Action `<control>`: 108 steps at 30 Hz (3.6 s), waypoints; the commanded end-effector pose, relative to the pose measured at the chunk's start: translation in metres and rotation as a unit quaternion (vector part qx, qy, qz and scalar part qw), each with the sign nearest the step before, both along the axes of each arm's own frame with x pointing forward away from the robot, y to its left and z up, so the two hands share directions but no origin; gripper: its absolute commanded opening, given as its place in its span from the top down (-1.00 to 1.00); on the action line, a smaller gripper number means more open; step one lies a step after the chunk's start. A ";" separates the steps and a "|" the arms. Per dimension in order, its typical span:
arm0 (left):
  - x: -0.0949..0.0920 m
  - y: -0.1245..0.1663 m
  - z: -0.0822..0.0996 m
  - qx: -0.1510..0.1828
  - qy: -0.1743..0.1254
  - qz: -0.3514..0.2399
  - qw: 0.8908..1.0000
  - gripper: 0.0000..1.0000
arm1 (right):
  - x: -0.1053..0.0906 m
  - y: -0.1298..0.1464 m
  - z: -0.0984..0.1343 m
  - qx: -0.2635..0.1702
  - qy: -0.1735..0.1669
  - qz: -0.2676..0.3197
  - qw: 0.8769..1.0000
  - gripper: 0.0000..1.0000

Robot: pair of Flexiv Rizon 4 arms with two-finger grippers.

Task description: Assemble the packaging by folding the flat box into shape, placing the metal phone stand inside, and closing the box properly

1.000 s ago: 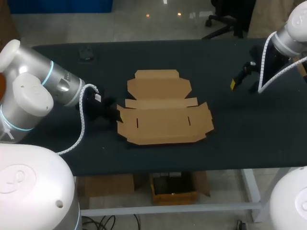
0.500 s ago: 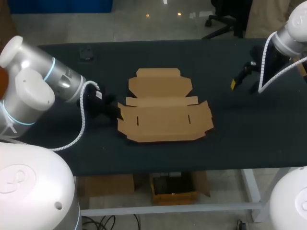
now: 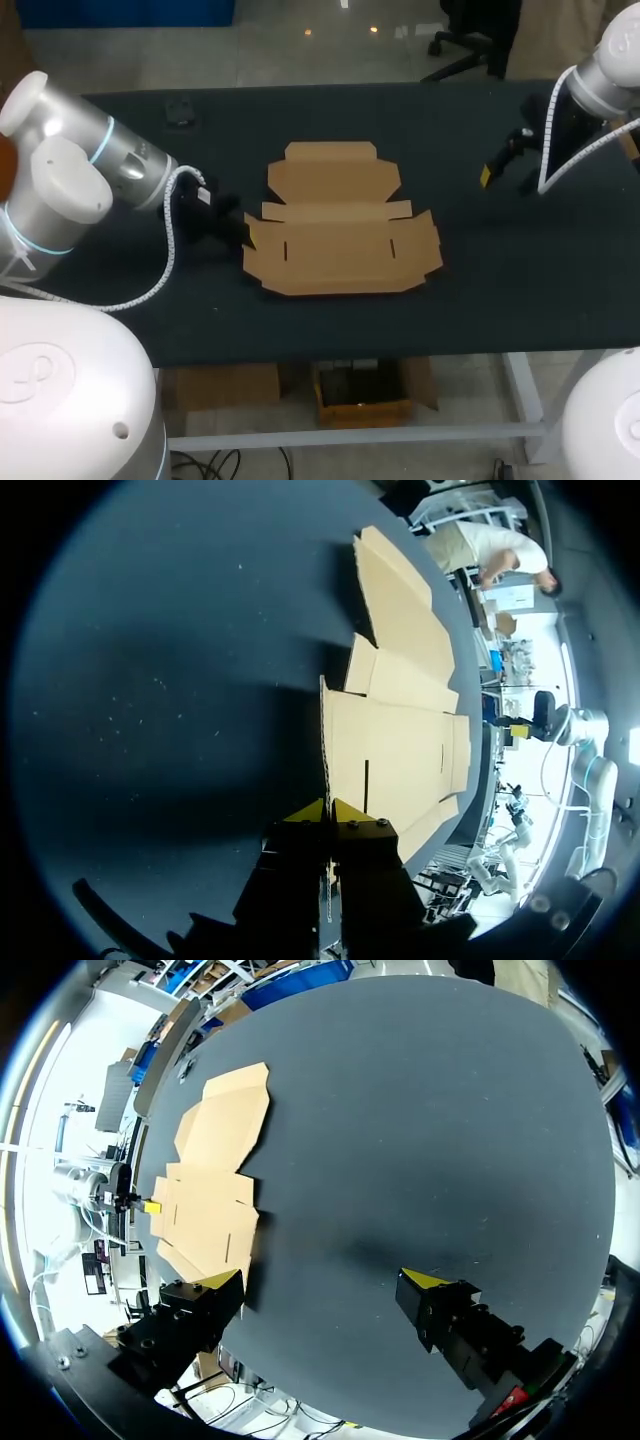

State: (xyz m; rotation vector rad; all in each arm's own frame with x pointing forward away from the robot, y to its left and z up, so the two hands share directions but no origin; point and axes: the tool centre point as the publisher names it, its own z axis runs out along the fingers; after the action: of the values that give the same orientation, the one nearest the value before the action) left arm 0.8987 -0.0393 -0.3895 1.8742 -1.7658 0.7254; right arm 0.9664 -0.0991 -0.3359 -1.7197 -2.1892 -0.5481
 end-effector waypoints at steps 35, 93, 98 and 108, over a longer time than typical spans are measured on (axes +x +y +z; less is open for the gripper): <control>0.001 0.042 0.092 0.027 -0.059 0.029 0.997 1.00 | 0.002 0.021 -0.002 -0.001 -0.010 0.003 1.000 -1.00; 0.072 0.042 0.090 0.066 -0.063 -0.010 0.996 1.00 | 0.030 0.050 -0.007 0.030 -0.060 -0.034 0.997 1.00; 0.077 0.043 0.083 0.057 -0.073 -0.019 0.996 1.00 | 0.039 0.061 -0.019 0.028 -0.060 -0.028 0.997 1.00; 0.077 0.043 0.065 0.086 -0.113 -0.013 0.990 1.00 | 0.052 0.076 -0.028 0.041 -0.066 -0.012 0.997 1.00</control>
State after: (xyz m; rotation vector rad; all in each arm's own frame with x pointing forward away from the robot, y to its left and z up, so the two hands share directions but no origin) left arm 0.9813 0.0114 -0.3184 1.9102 -2.0397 0.8131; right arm 1.0102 -0.0254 -0.3585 -1.7311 -2.2097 -0.7772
